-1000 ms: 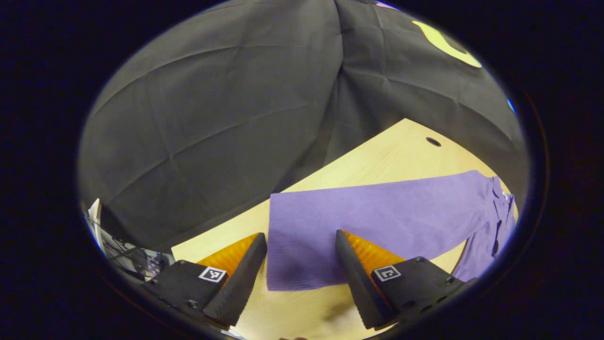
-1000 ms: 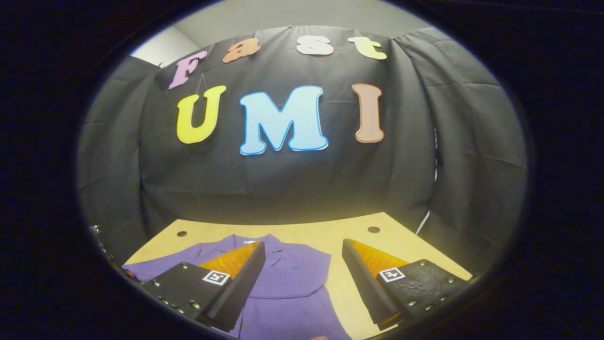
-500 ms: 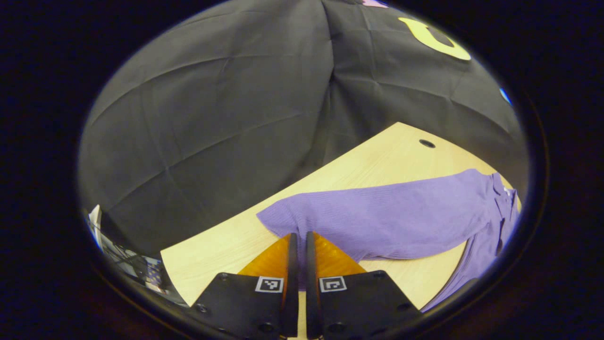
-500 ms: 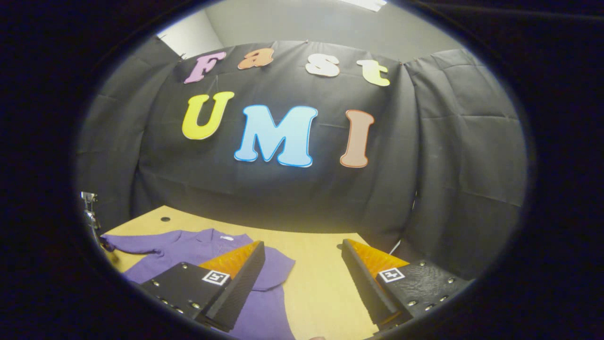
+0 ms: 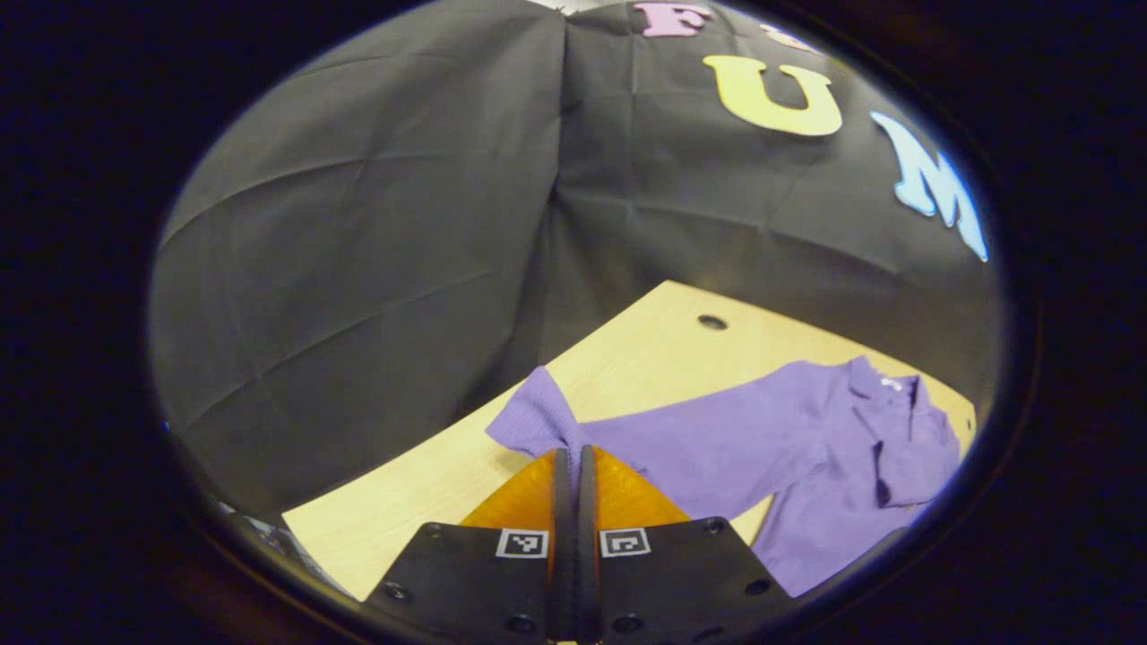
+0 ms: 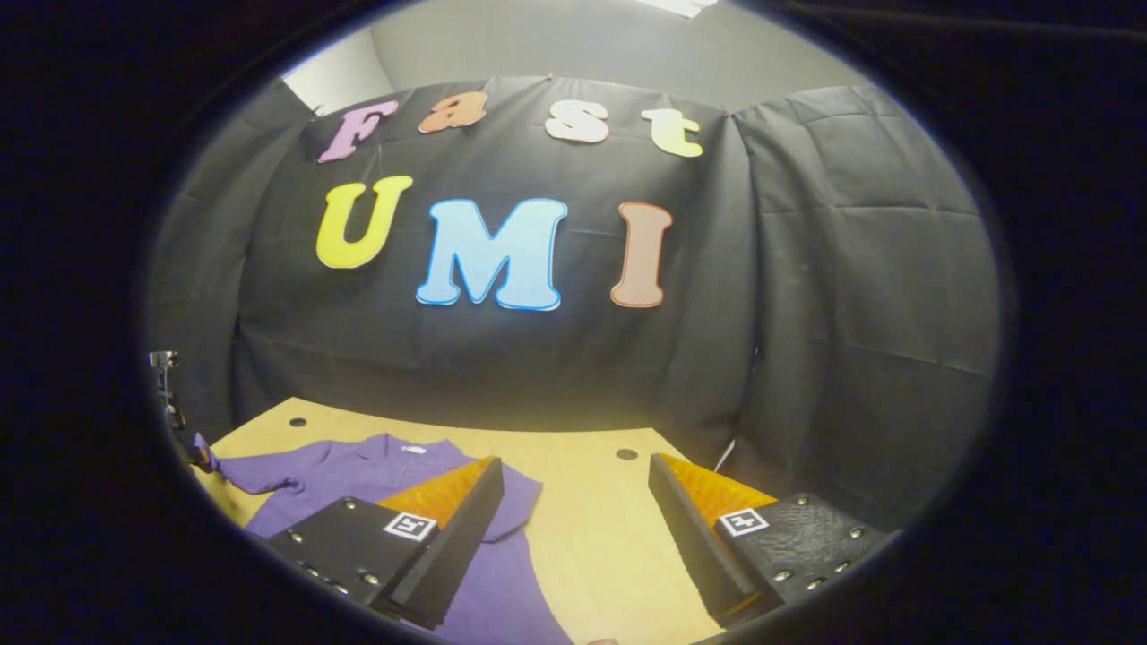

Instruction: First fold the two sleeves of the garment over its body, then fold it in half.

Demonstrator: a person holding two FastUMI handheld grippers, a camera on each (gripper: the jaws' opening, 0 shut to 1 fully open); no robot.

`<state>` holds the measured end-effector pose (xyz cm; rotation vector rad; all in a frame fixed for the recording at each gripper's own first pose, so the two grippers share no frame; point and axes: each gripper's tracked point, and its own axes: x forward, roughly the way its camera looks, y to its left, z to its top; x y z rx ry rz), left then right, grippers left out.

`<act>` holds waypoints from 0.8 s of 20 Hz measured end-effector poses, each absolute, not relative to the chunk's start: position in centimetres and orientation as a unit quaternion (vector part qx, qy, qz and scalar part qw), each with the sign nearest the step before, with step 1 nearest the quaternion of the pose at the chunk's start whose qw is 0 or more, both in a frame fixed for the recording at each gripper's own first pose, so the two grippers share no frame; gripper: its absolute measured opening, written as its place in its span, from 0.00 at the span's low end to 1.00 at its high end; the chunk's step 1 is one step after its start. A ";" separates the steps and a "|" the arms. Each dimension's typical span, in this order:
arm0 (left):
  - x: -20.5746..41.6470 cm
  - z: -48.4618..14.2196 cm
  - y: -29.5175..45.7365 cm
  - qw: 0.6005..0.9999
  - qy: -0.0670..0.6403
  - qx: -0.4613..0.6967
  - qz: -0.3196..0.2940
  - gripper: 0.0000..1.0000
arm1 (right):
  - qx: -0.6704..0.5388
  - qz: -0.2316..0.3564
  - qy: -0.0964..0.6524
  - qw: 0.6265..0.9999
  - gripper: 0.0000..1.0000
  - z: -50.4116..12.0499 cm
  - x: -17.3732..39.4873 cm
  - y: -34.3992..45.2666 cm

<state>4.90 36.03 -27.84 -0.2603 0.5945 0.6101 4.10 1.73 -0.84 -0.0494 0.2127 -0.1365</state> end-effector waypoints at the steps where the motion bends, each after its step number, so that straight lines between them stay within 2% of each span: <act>1: 6.3 -26.9 35.1 0.909 0.277 -0.138 0.280 0.07 | -0.021 -0.075 0.106 0.991 0.98 -0.7 3.9 1.8; 5: 11.2 -24.3 31.8 0.927 0.250 -0.163 0.226 0.07 | -0.017 -0.100 0.106 0.989 0.98 -0.7 3.5 1.7; 9: 14.6 -22.0 27.7 0.933 0.233 -0.193 0.193 0.07 | -0.011 -0.100 0.109 0.989 0.98 -1.1 4.1 1.6; 16: 20.2 -18.5 17.2 0.943 0.208 -0.215 0.144 0.07 | -0.025 -0.071 0.115 0.991 0.99 -1.6 5.8 -0.7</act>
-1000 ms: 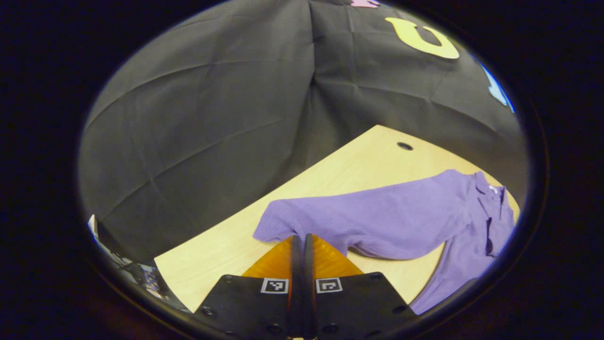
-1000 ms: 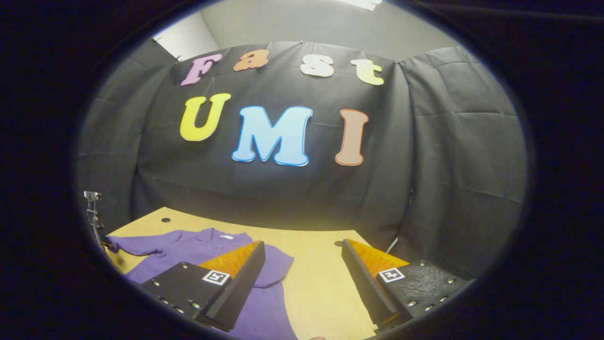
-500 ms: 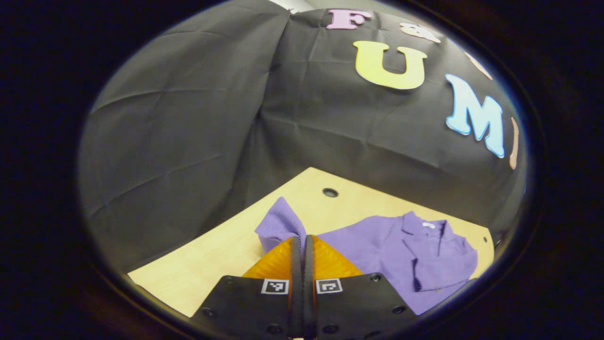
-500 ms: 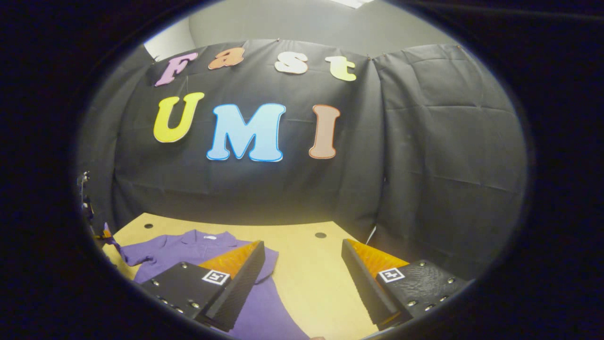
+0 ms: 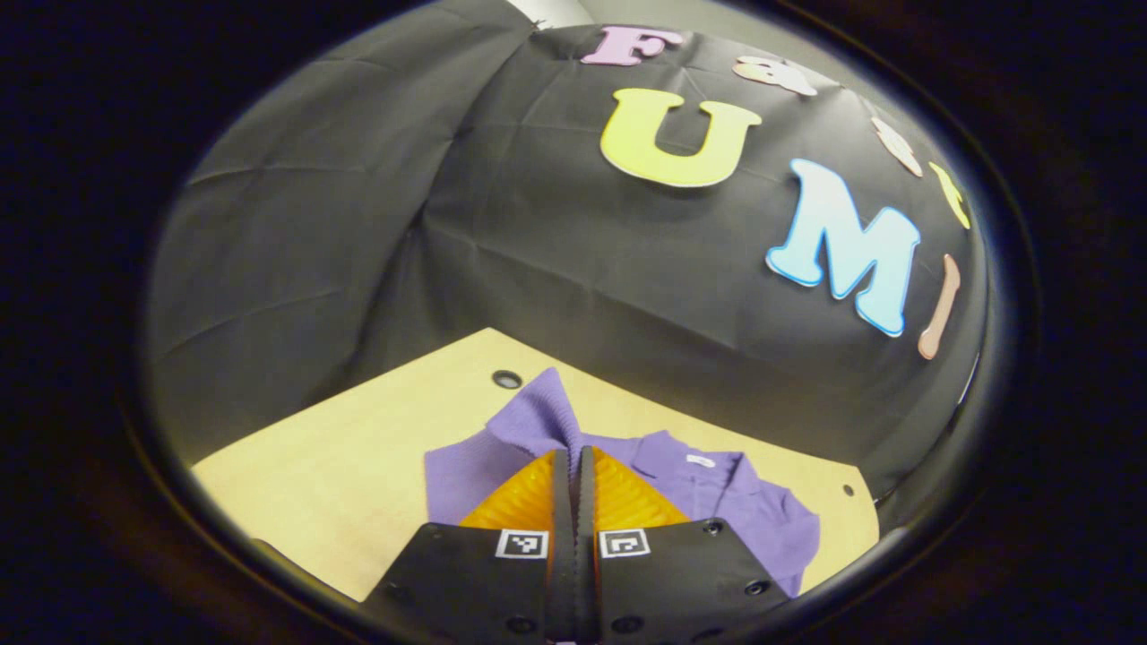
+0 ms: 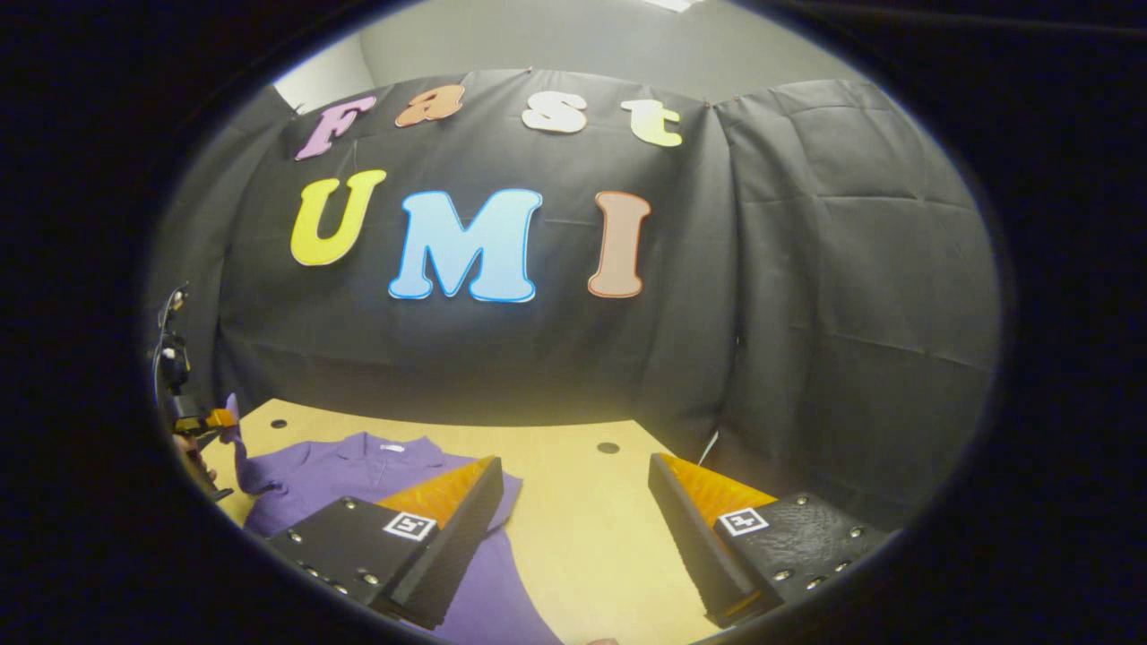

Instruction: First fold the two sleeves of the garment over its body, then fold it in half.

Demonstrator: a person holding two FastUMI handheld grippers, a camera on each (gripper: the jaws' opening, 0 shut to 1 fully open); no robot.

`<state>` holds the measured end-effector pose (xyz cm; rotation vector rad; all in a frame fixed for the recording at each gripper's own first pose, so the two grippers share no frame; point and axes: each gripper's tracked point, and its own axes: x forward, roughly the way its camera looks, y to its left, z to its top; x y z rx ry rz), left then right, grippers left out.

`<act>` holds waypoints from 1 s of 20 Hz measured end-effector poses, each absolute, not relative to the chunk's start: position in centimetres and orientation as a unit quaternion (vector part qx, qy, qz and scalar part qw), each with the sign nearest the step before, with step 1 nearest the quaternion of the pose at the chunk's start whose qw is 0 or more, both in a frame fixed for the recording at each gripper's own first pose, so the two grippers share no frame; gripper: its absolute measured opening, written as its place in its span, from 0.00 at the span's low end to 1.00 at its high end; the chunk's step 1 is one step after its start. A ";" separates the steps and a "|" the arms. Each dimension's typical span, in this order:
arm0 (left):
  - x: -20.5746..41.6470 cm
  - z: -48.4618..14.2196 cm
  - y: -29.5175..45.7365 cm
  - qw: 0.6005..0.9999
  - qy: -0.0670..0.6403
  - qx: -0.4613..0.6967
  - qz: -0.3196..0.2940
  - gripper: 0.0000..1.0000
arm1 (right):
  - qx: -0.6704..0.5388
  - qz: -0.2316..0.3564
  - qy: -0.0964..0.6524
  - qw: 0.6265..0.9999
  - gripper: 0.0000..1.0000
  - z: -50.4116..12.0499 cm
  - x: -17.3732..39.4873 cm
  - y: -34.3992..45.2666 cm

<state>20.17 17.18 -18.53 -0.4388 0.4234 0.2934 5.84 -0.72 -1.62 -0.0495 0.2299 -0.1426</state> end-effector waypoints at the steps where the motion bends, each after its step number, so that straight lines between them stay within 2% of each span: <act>1: 21.1 -18.1 15.6 0.945 0.207 -0.213 0.136 0.07 | -0.025 -0.066 0.116 0.991 0.98 -1.8 6.0 -1.1; 12: 26.0 -18.4 -5.6 0.955 0.242 -0.170 0.000 0.07 | -0.014 -0.010 0.155 0.988 0.98 -5.8 7.0 -3.1; 20: 26.9 -22.1 -11.9 0.949 0.283 -0.131 -0.032 0.07 | -0.032 0.046 0.164 0.985 0.98 -7.8 6.8 -2.5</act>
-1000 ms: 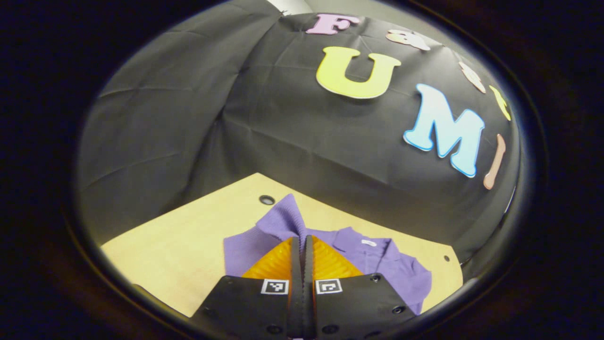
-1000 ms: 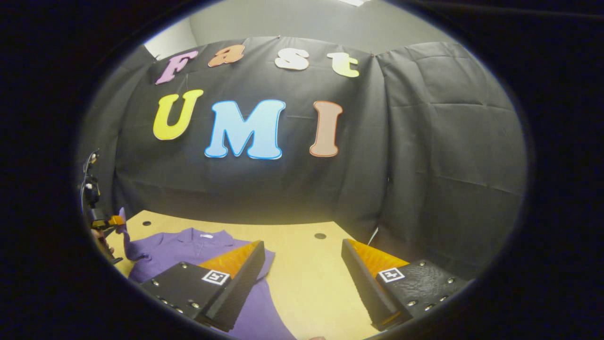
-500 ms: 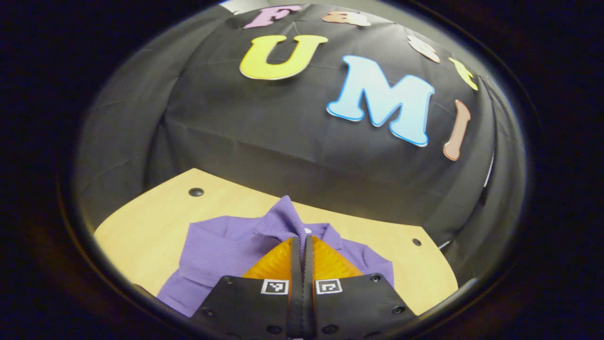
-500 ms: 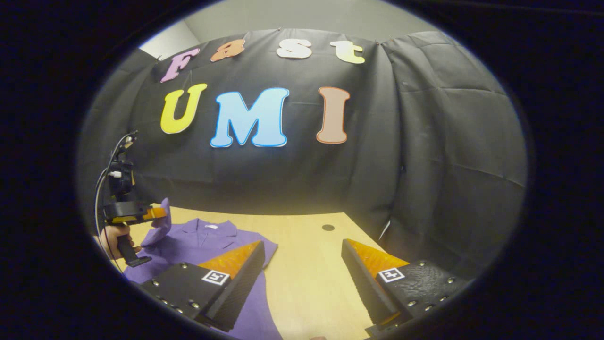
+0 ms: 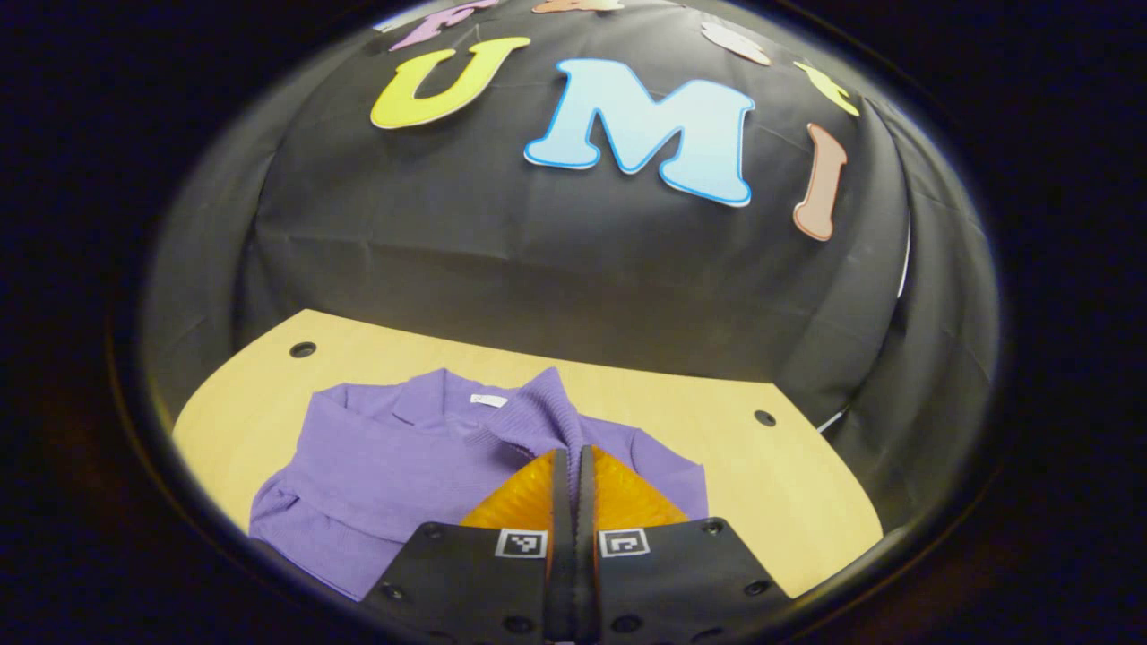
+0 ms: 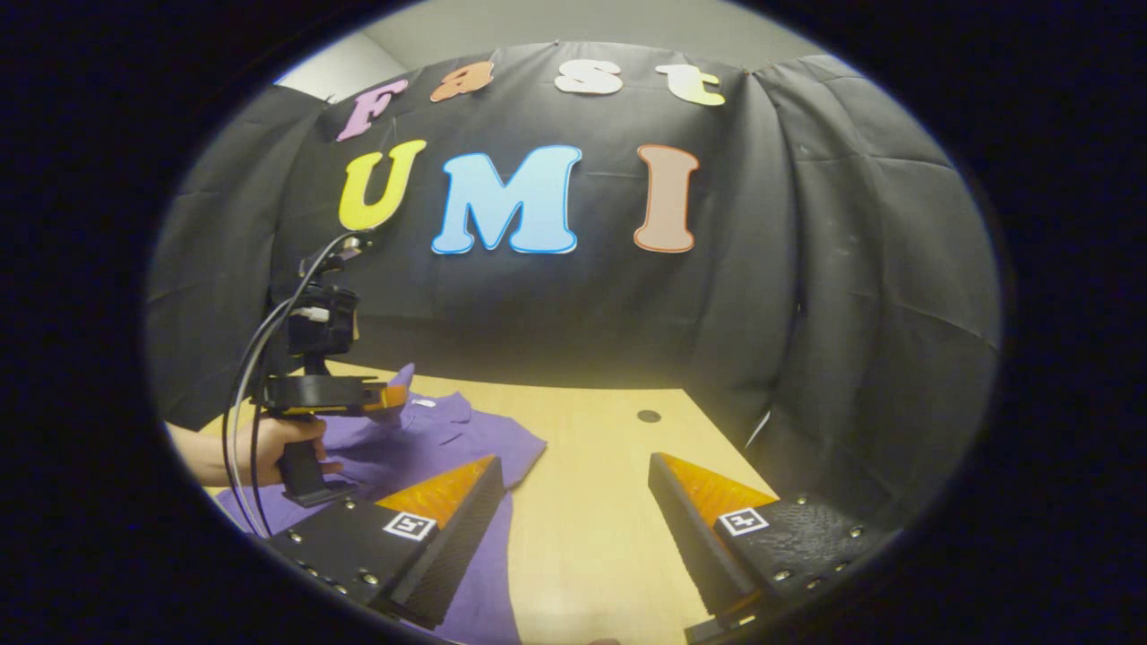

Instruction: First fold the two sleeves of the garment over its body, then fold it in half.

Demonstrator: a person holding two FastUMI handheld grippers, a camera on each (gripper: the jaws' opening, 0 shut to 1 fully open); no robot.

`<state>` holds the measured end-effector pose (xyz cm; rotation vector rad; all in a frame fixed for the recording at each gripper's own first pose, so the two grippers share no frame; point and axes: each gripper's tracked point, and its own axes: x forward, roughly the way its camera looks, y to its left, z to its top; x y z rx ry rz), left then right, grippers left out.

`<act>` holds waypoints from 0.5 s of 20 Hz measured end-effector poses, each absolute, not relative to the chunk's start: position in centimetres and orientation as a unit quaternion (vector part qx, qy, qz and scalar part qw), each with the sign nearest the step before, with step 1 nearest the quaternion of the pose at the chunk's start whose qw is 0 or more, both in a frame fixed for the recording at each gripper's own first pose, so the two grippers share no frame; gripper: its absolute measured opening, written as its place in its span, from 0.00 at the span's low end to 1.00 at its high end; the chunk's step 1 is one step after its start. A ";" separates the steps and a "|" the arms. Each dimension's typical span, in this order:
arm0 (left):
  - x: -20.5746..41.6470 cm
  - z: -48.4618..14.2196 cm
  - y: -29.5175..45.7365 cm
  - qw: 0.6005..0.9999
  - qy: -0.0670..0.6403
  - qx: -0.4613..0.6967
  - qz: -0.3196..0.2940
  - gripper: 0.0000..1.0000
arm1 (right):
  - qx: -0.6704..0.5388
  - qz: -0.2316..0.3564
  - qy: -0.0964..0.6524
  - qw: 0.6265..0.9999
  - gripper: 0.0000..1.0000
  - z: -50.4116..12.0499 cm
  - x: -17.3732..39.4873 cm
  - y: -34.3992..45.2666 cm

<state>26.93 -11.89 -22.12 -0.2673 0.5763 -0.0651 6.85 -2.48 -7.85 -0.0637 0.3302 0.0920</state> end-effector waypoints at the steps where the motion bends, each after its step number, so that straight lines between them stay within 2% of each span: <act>1: 27.0 -22.7 -12.3 0.949 0.289 -0.121 -0.036 0.08 | -0.034 0.055 0.163 0.985 0.99 -8.1 6.8 -2.3; 5: 26.2 -22.7 -13.2 0.953 0.282 -0.089 -0.061 0.21 | -0.031 0.086 0.171 0.981 0.98 -9.7 6.6 -1.7; 10: 24.4 -21.6 -14.2 0.957 0.269 -0.072 -0.079 0.82 | -0.040 0.092 0.178 0.979 0.98 -10.7 5.7 -2.1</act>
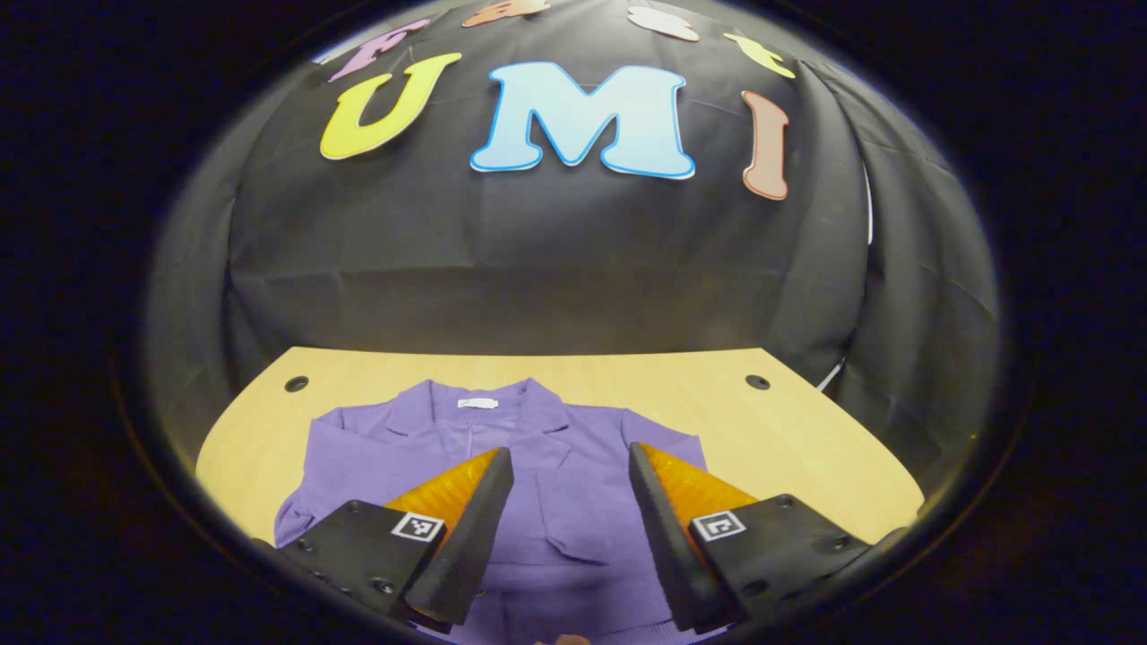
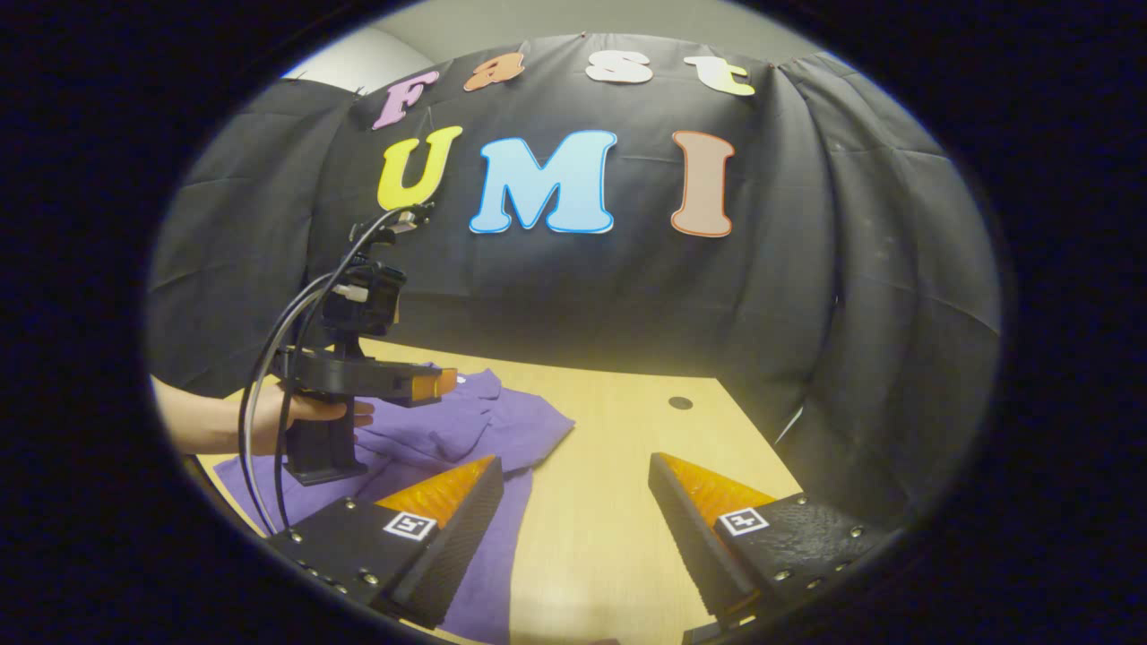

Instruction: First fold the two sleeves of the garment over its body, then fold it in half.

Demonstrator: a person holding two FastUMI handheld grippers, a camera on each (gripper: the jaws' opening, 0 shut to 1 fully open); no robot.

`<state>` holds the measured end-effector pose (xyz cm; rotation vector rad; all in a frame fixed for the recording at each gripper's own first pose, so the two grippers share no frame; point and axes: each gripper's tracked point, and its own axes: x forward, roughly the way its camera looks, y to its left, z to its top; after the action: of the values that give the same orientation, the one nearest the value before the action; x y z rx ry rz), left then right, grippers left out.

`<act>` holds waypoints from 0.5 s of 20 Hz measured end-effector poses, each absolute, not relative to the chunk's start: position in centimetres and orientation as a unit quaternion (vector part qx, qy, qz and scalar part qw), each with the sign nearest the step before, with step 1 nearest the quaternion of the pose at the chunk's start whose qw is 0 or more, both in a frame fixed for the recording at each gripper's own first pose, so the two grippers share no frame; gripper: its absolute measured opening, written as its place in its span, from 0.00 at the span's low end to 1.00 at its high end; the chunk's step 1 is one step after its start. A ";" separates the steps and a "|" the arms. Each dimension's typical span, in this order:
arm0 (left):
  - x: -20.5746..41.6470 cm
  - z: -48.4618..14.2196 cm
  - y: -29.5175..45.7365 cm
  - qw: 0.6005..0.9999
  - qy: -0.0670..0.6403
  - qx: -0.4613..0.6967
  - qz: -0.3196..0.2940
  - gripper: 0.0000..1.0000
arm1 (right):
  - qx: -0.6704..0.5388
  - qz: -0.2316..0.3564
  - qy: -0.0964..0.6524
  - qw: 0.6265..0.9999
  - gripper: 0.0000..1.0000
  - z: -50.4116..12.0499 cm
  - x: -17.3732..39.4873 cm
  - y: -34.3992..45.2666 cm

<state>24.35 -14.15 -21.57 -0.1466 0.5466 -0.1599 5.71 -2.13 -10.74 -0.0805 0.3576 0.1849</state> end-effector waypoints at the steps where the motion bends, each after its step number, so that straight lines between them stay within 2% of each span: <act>1: 23.8 -21.4 -14.2 0.956 0.271 -0.075 -0.081 0.86 | -0.041 0.086 0.177 0.980 0.99 -10.8 5.6 -2.2; 2: 23.2 -21.1 -14.0 0.956 0.271 -0.076 -0.082 0.90 | -0.041 0.080 0.178 0.980 0.96 -11.0 5.3 -2.1; 5: 20.9 -19.9 -12.5 0.957 0.267 -0.071 -0.086 0.89 | -0.049 0.074 0.193 0.977 0.99 -12.3 4.3 -1.2; 7: 18.6 -19.5 -11.1 0.957 0.268 -0.072 -0.084 0.99 | -0.052 0.080 0.211 0.973 0.99 -13.7 3.2 0.0; 10: 14.6 -19.8 -8.1 0.953 0.282 -0.081 -0.078 0.99 | -0.037 0.075 0.242 0.967 0.98 -15.7 1.6 1.1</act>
<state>14.57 -8.05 -19.79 -0.1642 0.5723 -0.1582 1.60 1.10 -15.74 -0.0742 0.4893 0.1523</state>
